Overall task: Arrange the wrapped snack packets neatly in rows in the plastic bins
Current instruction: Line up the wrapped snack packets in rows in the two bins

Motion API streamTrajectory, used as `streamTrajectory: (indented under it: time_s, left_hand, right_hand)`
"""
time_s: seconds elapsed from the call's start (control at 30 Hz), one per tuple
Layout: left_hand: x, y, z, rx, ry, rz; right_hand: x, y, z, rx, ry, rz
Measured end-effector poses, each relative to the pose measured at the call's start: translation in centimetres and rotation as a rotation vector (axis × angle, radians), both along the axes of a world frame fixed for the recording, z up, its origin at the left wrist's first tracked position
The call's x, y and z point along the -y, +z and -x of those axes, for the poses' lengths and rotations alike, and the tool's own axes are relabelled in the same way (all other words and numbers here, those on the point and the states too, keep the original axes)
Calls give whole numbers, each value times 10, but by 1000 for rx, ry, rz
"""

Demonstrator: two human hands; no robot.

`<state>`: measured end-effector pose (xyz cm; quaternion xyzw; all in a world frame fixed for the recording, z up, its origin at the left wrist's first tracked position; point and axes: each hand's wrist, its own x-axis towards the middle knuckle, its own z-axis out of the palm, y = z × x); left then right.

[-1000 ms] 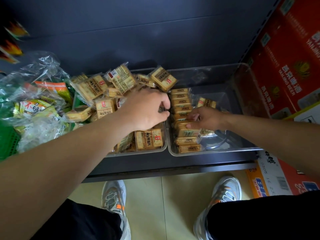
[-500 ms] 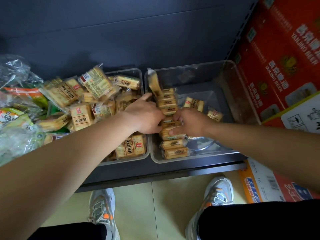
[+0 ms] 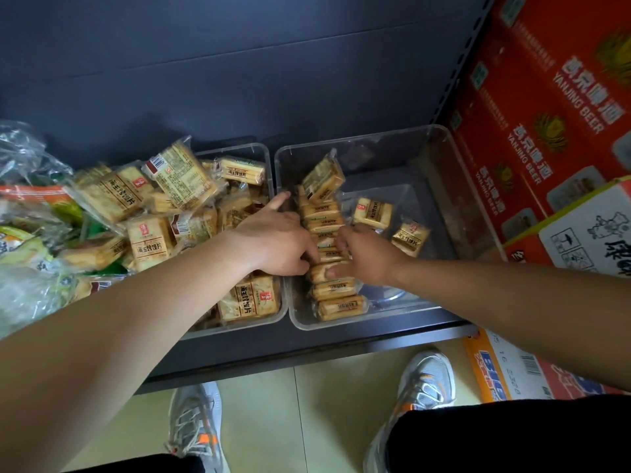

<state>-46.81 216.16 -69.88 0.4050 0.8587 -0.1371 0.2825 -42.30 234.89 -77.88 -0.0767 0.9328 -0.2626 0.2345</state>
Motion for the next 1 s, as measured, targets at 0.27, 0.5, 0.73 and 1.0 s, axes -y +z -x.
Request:
streamTrajectory:
  time_s: [0.27,0.5,0.73,1.0]
  left_hand:
    - [-8,-2,0,50,-17,112]
    - [-8,-6,0,17,-36,140]
    - [-2,2,-5,-38,-18,-21]
    - [19,35,-22,-191,43,-138]
  right_hand:
    - [-29,15,14,176,7,142]
    - [-3,-1,4,22,-33,35]
    - [-7,9,-1,12,-71,-73]
    - [-11,20,-1,446,-53,-78]
